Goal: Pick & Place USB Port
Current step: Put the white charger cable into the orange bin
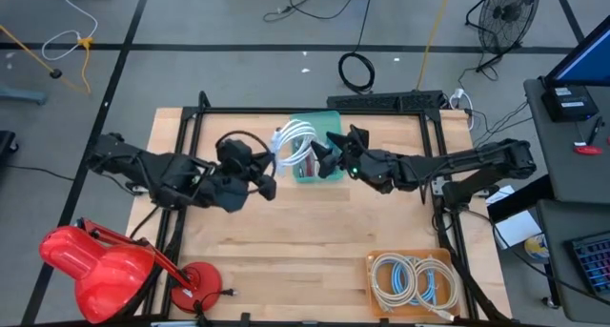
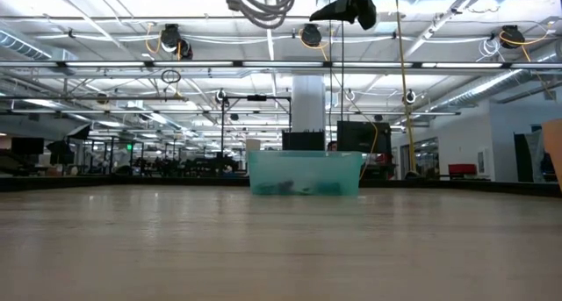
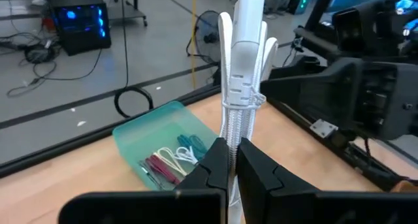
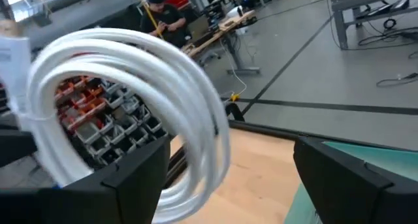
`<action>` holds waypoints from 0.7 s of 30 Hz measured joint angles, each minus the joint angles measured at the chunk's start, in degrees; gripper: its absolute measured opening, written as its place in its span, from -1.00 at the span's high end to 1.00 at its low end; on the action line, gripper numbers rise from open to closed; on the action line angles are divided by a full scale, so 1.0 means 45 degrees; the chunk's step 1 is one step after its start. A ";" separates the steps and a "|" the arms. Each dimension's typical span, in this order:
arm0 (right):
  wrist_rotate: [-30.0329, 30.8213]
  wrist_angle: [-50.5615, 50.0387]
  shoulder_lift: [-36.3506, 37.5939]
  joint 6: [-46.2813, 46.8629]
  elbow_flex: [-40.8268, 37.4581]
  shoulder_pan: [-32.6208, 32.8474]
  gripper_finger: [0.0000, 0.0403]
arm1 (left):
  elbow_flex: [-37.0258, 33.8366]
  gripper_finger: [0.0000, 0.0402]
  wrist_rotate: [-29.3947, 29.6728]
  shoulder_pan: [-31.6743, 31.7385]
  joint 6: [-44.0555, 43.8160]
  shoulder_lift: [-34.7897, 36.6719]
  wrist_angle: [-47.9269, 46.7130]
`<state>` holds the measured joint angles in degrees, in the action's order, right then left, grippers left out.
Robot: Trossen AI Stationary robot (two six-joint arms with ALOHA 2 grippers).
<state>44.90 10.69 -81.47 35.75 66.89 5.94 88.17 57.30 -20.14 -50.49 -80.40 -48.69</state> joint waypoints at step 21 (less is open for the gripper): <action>0.0290 0.0596 -0.0860 -0.0097 0.0000 -0.0652 -0.56 | 0.0003 0.95 -0.1211 0.0439 0.1939 0.0019 0.2181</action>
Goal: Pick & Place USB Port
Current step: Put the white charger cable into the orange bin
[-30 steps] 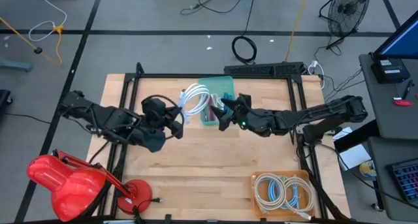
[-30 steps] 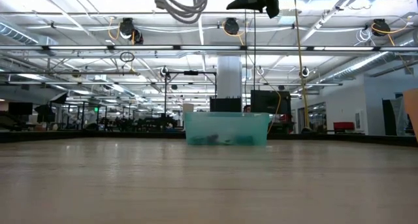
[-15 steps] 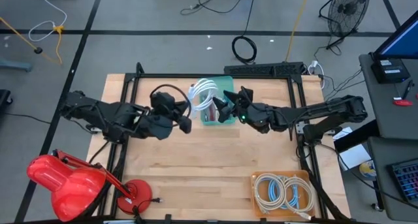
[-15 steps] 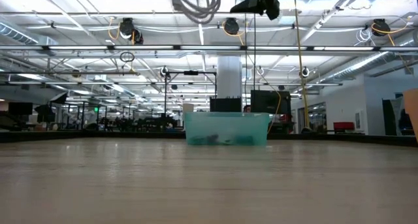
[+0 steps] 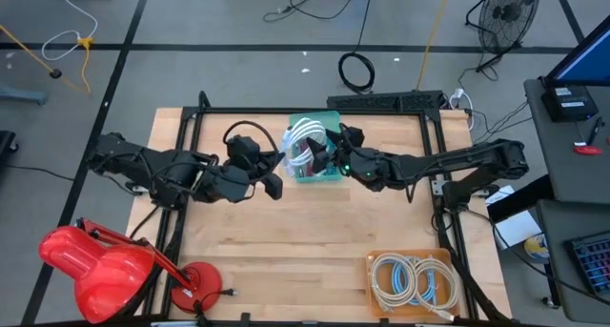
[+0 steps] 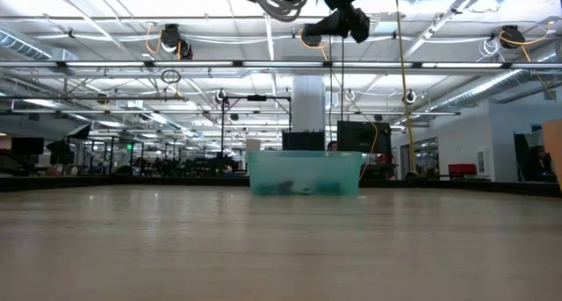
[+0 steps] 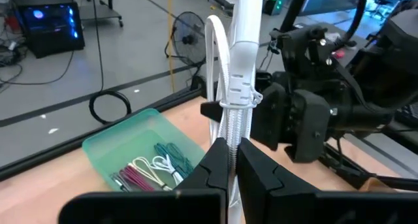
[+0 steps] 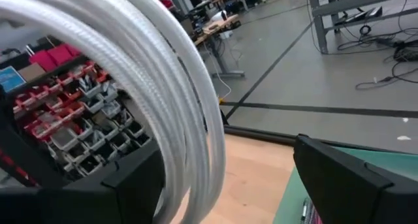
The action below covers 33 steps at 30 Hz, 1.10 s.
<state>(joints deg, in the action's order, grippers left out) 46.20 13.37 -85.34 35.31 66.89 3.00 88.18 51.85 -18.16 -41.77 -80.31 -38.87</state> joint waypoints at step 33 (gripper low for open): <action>-0.0310 -0.1042 0.0303 0.0382 0.0010 -0.0286 0.90 | 0.0005 0.84 -0.1919 -0.0022 -0.0483 -0.0067 -0.0452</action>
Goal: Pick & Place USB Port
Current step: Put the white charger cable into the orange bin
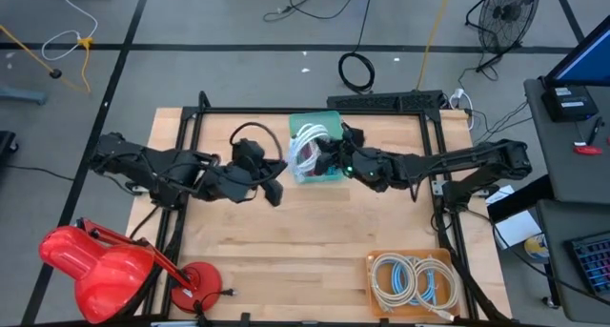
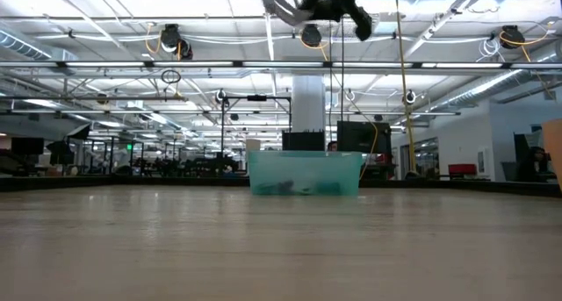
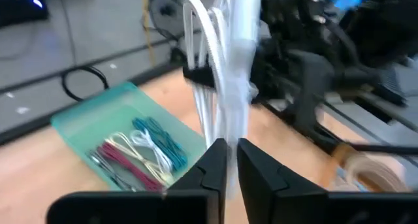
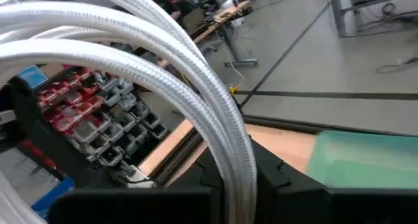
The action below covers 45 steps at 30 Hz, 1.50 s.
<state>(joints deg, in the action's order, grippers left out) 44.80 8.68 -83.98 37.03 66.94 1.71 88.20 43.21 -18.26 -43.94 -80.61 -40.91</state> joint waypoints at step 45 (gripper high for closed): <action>-1.1340 -1.3859 -0.0653 2.0823 -0.0015 1.0230 0.91 | 0.0015 0.96 0.1954 -0.0910 -0.1032 0.2821 -0.5037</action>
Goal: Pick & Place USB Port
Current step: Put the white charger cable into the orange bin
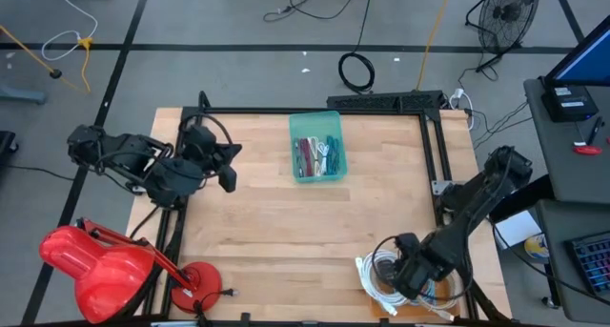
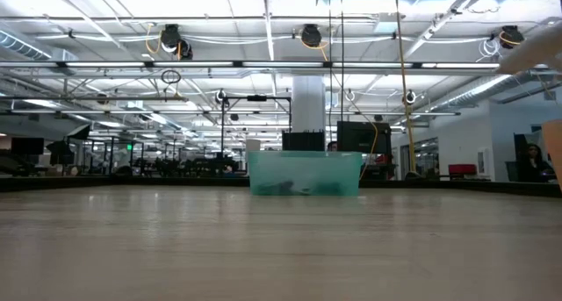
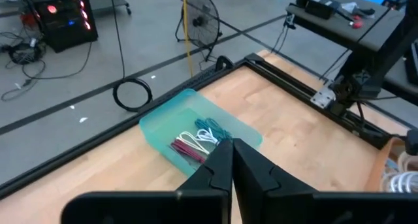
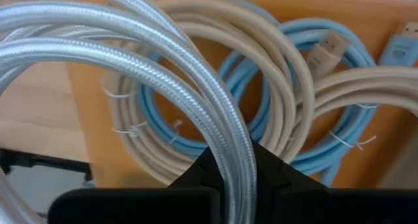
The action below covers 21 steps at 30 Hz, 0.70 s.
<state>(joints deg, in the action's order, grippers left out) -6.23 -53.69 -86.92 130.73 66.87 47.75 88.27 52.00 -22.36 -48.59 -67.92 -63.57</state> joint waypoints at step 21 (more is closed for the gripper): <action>-0.0887 -0.1901 -0.0433 0.0326 0.0005 0.1058 0.91 | -0.0010 0.98 -0.1013 -0.0175 -0.0392 -0.0262 -0.0005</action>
<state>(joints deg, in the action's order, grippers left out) -10.22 -62.24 -88.86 132.20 66.89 52.51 88.23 47.44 -23.15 -50.35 -69.10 -63.59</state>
